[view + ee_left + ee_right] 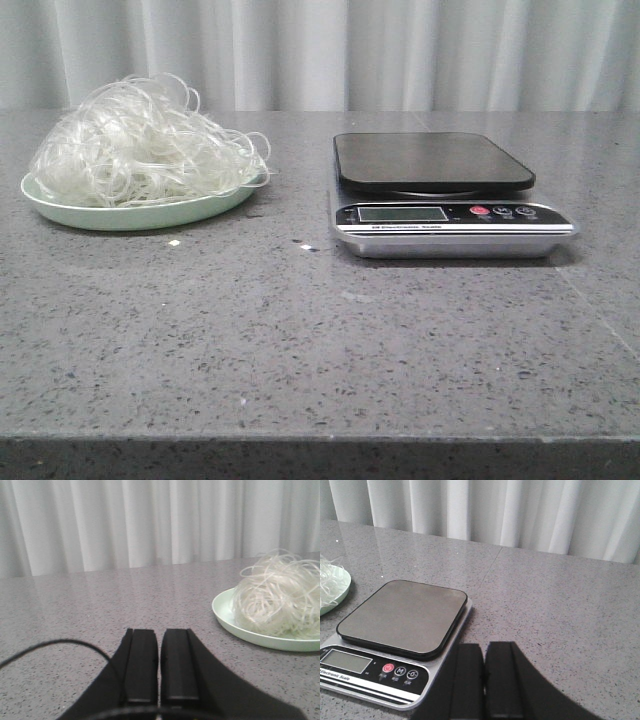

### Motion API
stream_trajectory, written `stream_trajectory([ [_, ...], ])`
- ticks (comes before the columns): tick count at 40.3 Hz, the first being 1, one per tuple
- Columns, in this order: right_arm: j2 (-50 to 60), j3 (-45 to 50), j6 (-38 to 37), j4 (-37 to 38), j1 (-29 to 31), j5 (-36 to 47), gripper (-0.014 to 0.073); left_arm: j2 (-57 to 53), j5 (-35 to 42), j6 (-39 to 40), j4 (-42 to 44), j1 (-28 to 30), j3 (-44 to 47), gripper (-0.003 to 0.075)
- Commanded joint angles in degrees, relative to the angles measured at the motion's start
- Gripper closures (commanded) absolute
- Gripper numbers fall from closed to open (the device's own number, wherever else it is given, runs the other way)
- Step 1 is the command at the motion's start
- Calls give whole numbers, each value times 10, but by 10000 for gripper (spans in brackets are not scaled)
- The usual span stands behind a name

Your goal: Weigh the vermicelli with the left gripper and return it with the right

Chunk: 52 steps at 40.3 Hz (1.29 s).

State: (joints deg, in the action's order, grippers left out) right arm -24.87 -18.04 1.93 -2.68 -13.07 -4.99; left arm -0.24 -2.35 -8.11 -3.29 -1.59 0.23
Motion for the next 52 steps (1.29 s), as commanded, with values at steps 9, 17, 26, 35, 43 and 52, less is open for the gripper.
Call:
stream_trajectory([
  [9,-2,-16,3,5,3,50,442,-13,48,7,-7,-5,3,575],
  [17,-2,-16,3,5,3,50,442,-13,48,7,-7,-5,3,575],
  [26,-2,-16,3,5,3,50,442,-13,48,7,-7,-5,3,575],
  [35,-2,-16,3,5,3,50,442,-13,48,7,-7,-5,3,575],
  [43,-1,-12,3,5,3,55,442,-13,48,7,-7,-5,3,575],
  [52,9,2,21,5,40,32,442,-13,48,7,-7,-5,3,575],
])
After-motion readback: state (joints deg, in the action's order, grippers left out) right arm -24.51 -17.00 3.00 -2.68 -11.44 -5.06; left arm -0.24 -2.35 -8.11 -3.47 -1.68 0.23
